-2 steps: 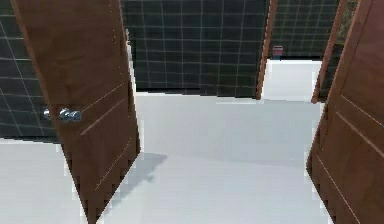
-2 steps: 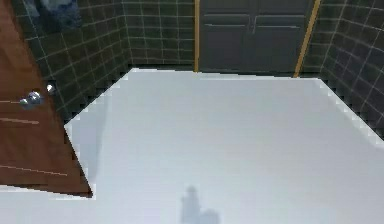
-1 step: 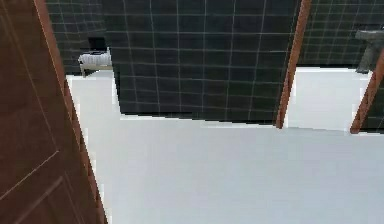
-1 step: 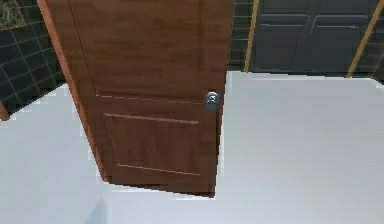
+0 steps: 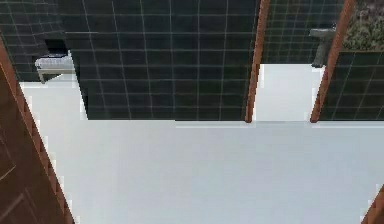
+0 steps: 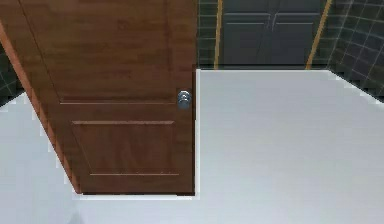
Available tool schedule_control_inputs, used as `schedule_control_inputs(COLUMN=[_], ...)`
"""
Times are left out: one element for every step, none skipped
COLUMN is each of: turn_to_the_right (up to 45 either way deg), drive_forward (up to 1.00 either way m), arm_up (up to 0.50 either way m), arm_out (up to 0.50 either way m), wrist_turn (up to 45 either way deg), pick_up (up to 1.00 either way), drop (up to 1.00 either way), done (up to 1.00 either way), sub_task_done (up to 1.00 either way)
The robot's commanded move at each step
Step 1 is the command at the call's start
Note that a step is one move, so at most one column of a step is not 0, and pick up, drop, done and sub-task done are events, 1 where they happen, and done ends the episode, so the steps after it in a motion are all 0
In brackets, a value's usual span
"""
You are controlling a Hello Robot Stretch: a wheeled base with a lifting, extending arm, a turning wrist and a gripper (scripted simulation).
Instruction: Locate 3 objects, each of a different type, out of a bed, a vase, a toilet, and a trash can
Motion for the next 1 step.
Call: schedule_control_inputs(turn_to_the_right=[0.0], drive_forward=[0.2], arm_up=[0.0], arm_out=[0.0], wrist_turn=[0.0], pick_up=[0.0], drop=[0.0], done=[0.0], sub_task_done=[0.0])
